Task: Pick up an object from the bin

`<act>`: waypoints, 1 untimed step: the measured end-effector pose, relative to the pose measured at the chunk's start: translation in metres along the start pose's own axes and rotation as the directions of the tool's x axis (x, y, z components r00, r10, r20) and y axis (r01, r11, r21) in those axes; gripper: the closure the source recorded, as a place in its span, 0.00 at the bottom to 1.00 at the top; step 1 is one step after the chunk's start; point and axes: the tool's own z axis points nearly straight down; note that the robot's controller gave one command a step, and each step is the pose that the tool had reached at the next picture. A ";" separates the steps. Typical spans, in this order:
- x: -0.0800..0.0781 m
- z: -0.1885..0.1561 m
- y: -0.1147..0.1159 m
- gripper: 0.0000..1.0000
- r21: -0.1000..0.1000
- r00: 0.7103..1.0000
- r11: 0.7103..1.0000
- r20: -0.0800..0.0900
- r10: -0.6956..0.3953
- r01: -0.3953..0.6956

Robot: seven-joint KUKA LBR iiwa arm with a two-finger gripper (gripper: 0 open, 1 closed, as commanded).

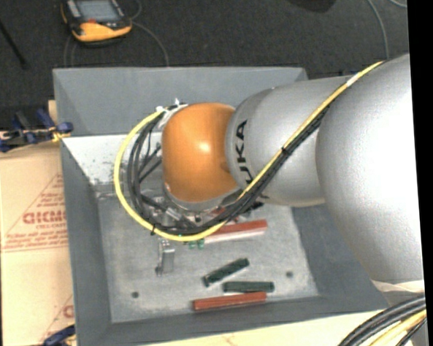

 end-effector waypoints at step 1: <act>0.000 0.000 0.000 0.00 0.000 1.000 1.000 0.000 0.001 -0.001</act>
Offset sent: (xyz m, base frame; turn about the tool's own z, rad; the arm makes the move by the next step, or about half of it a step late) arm 0.0768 -0.0562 -0.0229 -0.0080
